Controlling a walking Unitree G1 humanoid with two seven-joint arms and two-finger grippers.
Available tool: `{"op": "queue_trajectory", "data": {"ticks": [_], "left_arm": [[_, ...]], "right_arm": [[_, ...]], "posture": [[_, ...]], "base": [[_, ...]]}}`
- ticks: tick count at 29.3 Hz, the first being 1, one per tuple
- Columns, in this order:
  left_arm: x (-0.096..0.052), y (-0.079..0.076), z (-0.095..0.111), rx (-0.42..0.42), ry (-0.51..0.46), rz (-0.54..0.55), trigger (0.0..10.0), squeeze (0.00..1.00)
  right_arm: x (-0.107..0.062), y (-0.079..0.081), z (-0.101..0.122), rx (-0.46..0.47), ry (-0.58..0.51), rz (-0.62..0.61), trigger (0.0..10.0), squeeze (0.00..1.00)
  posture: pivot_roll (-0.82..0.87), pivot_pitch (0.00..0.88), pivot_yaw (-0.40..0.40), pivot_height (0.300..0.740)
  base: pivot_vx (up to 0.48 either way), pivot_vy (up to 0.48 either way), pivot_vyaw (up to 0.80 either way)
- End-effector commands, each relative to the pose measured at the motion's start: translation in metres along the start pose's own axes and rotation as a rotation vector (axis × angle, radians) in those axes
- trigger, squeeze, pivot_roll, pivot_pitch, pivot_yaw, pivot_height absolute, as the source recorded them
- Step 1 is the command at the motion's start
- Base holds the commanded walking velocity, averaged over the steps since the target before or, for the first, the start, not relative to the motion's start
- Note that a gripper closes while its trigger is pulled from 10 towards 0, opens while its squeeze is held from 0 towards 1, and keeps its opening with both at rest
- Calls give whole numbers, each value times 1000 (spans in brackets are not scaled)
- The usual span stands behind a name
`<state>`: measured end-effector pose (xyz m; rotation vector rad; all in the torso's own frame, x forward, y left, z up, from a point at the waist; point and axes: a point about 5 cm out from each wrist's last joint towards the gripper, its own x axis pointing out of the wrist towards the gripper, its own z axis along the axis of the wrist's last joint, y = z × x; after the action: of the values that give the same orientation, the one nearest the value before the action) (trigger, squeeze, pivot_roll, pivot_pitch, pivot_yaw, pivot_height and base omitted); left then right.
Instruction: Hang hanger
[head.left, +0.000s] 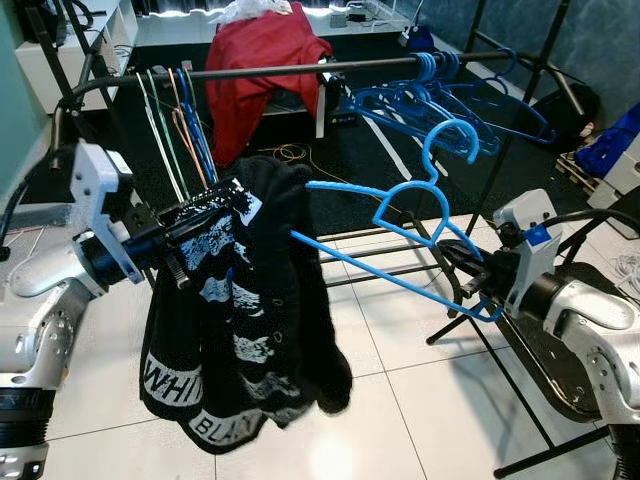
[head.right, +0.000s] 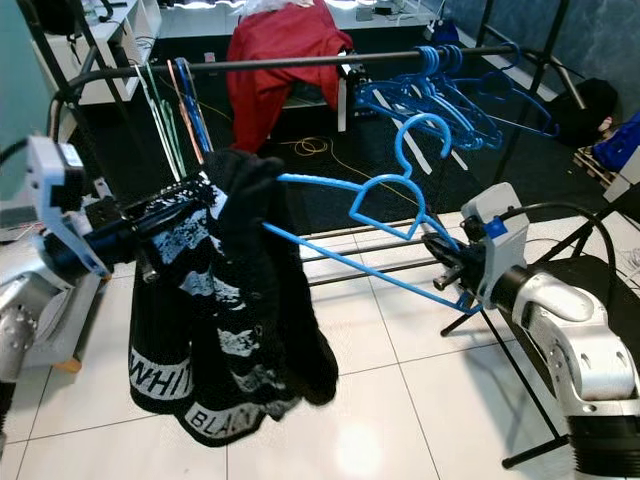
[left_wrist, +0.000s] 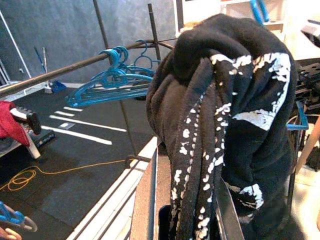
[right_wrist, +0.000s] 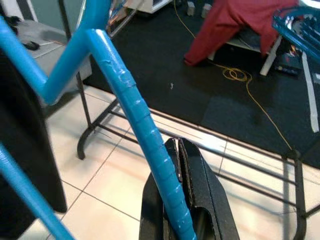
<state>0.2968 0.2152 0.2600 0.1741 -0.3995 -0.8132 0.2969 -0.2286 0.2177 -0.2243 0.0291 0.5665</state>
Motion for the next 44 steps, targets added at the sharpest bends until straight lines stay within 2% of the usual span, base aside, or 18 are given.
{"op": "queue_trajectory", "data": {"ticks": [1, 2, 3, 4, 5, 6, 9, 10, 18, 27, 28, 29, 30, 36, 37, 39, 40, 44], "left_arm": [[-1, 1, 2, 28, 15, 4, 8627, 0], [-2, 4, 1, 15, 13, 22, 10000, 0], [-3, 7, 1, 2, 8, 35, 10000, 0], [-4, 8, 2, -19, -3, 33, 10000, 400], [-4, 8, 3, -34, -11, 29, 10000, 400], [-4, 6, 4, -48, -21, 3, 10000, 1000], [-4, 0, 6, -61, -27, -37, 10000, 1000], [-5, -6, 8, -74, -34, -84, 10000, 0], [-13, -31, 3, -209, -27, -270, 10000, 0], [-6, -30, -13, -197, 28, -204, 10000, 0], [-3, -29, -16, -194, 23, -182, 2588, 0], [-3, -29, -16, -194, 23, -182, 2588, 0], [0, -29, -16, -196, 5, -163, 0, 0], [5, -29, -11, -214, -56, -150, 0, 0], [6, -28, -8, -224, -84, -143, 0, 0], [6, -26, -3, -235, -114, -135, 0, 0], [5, -19, 1, -238, -152, -100, 0, 0], [0, -4, 11, -256, -241, -14, 0, 0]], "right_arm": [[-2, 0, 12, -3, -74, 15, 10000, 0], [-3, -1, 14, -7, -82, 12, 10000, 0], [-4, -3, 15, -12, -87, 7, 10000, 0], [-4, -4, 16, -18, -93, 1, 10000, 0], [-4, -5, 17, -22, -97, -3, 10000, 0], [-4, -6, 19, -24, -108, -9, 10000, 0], [-4, -6, 23, -24, -135, -9, 10000, 0], [-4, -6, 29, -18, -172, -1, 10000, 0], [-8, -4, 54, -1, -325, 46, 9961, 0], [-11, 1, 67, -15, -371, 111, 9137, 0], [-12, 2, 70, -20, -379, 125, 8980, 0], [-12, 2, 70, -20, -379, 125, 8980, 0], [-13, 3, 72, -22, -383, 131, 8980, 0], [-13, 4, 71, -26, -380, 140, 8431, 0], [-12, -1, 65, -48, -332, 106, 7412, 0], [-10, -7, 57, -76, -273, 66, 7412, 0], [-10, -12, 46, -105, -187, 31, 6235, 0], [-12, -19, 27, -138, -37, -6, 6314, 0]], "posture": [[-93, 116, 12, 740], [-92, 116, 12, 740], [-92, 116, 12, 740], [-92, 115, 13, 740], [-92, 115, 13, 740], [-90, 115, 12, 740], [-90, 115, 12, 740], [-90, 115, 12, 740], [-89, 113, 11, 740], [-91, 113, 10, 740], [-91, 113, 10, 740], [-91, 113, 10, 740], [-91, 113, 10, 740], [-91, 113, 10, 740], [-97, 111, 12, 740], [-97, 111, 12, 740], [-97, 111, 12, 740], [-94, 113, 9, 740]], "base": [[0, 0, 0], [0, 0, 0], [0, 0, 0], [0, 0, 0], [0, 0, 0], [0, 0, 0], [0, 0, 0], [0, 0, 0], [0, 0, 0], [0, 0, 0], [0, 0, 0], [0, 0, 0], [0, 0, 0], [0, 0, 0], [0, 0, 0], [0, 0, 0], [0, 0, 0], [0, 0, 0]]}}
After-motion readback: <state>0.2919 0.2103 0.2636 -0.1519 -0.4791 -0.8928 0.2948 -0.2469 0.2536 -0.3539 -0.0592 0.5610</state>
